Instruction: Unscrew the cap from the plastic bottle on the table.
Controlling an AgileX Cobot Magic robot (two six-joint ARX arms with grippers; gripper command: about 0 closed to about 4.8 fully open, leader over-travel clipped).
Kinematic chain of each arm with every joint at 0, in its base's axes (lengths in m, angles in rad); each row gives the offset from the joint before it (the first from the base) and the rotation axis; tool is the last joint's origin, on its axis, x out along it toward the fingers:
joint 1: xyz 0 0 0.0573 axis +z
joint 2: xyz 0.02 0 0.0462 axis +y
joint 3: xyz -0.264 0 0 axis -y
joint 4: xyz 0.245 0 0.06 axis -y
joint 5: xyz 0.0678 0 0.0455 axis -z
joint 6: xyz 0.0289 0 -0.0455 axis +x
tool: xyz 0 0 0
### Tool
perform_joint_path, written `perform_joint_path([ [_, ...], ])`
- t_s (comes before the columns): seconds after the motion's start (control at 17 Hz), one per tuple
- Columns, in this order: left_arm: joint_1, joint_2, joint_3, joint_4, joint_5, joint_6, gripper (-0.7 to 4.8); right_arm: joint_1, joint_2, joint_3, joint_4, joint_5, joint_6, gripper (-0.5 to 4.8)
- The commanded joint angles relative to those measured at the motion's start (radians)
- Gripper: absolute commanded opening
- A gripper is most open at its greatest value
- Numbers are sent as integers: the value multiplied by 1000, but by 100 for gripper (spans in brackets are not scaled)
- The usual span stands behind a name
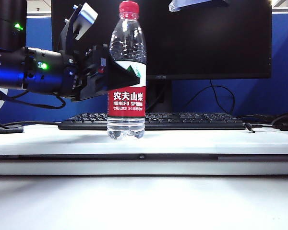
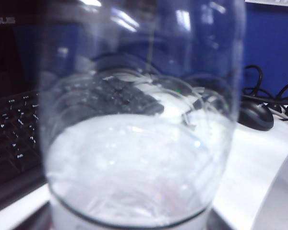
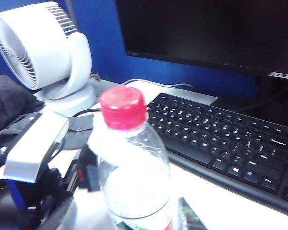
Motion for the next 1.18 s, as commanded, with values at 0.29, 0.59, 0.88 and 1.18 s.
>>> perform_joint_path([
  [0.29, -14, 42, 77, 18, 32, -9, 471, 1, -5, 8, 10, 2, 5, 268],
  [0.59, -38, 145, 149, 18, 47, -5, 465, 1, -6, 8, 6, 3, 5, 268],
  [0.88, -41, 166, 161, 18, 47, -5, 360, 0, -13, 8, -2, 11, 4, 268],
  [1.18, -42, 166, 162, 18, 48, -1, 253, 0, -14, 8, -1, 18, 5, 268],
])
